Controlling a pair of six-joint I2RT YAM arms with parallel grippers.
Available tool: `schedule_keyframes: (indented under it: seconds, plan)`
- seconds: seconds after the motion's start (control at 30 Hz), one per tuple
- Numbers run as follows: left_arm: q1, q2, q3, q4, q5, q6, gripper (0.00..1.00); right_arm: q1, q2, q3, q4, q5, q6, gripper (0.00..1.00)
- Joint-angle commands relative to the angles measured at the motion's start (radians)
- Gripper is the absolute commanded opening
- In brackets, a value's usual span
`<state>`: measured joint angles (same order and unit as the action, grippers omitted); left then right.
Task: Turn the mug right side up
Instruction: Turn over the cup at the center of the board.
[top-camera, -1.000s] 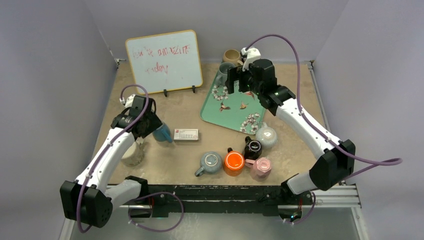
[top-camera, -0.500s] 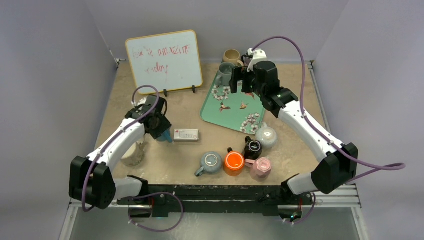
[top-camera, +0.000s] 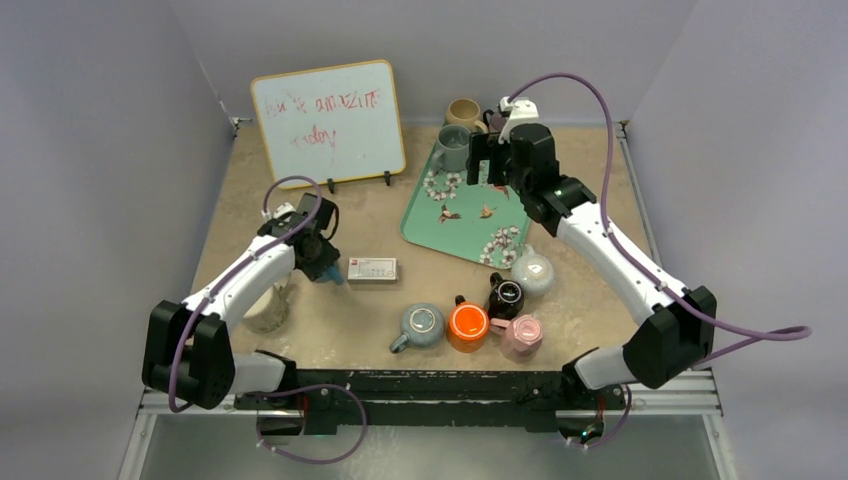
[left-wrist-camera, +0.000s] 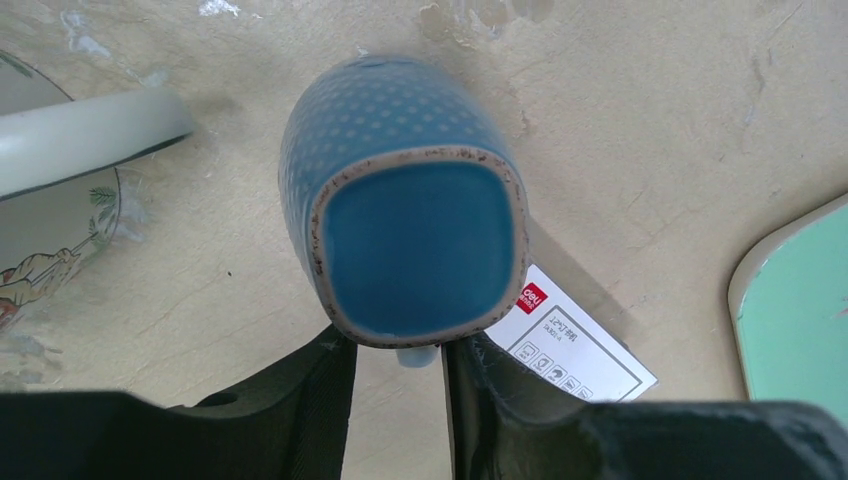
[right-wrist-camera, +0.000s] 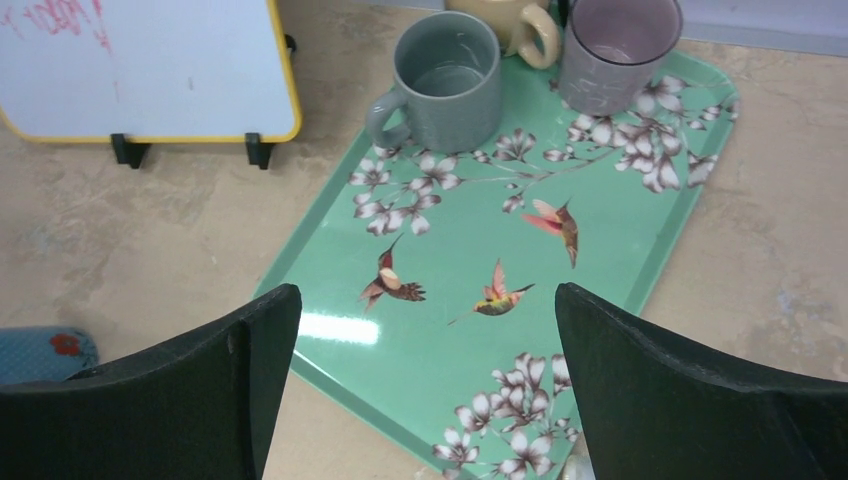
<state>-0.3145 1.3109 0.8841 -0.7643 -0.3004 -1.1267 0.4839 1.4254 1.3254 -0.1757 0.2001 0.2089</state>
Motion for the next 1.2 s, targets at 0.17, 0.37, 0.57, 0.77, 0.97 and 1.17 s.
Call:
schedule_keyframes:
  seconds: [0.17, 0.37, 0.57, 0.77, 0.97, 1.17]
  plan:
    - [-0.001, -0.001, -0.029, 0.027, -0.072, -0.036, 0.29, 0.001, -0.106, -0.072, 0.084, 0.172, 0.003, 0.99]
    - [-0.001, 0.016, -0.032, 0.051, -0.058, -0.029, 0.23, 0.001, -0.134, -0.104, 0.145, 0.138, -0.033, 0.99]
    - [-0.001, -0.027, -0.030, 0.030, -0.078, -0.019, 0.00, 0.001, -0.124, -0.104, 0.137, 0.111, -0.018, 0.99]
    - [-0.001, -0.115, -0.022, 0.011, -0.085, -0.010, 0.00, 0.001, -0.102, -0.091, 0.113, 0.026, 0.055, 0.99]
    - [-0.001, -0.207, -0.021, 0.006, -0.084, -0.013, 0.00, 0.002, -0.073, -0.087, 0.170, -0.104, 0.093, 0.92]
    - [-0.001, -0.253, -0.018, 0.022, -0.081, 0.003, 0.00, 0.002, -0.017, -0.087, 0.236, -0.275, 0.218, 0.86]
